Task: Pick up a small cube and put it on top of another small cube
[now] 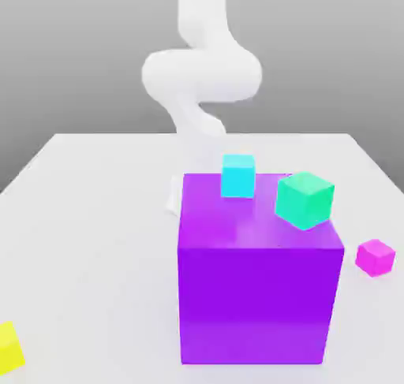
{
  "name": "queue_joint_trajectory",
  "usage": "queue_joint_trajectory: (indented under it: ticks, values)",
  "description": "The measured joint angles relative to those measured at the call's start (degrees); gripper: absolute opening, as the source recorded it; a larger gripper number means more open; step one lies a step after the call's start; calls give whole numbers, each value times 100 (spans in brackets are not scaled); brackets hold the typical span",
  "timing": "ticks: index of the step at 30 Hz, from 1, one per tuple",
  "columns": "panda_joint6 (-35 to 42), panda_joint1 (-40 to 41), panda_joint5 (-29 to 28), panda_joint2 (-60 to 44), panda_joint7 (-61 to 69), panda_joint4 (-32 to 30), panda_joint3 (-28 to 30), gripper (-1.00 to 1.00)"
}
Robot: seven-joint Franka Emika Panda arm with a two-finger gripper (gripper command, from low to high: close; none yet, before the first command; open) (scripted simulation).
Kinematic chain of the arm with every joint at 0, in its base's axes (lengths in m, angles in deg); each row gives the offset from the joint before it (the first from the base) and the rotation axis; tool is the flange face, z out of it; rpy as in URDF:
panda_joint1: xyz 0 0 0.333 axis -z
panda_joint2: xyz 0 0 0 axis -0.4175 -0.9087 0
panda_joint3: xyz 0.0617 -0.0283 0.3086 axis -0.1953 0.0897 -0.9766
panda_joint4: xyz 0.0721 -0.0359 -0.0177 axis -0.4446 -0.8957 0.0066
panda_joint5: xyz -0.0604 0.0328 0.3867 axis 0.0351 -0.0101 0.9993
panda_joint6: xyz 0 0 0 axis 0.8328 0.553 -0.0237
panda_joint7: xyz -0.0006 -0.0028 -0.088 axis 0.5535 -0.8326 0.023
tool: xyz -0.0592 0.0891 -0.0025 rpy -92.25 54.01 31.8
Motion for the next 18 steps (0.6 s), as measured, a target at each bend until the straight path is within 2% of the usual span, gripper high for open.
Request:
queue_joint_trajectory:
  ticks: [18]
  values:
    - [-967,802,712,-3774,-583,220,1073,0]
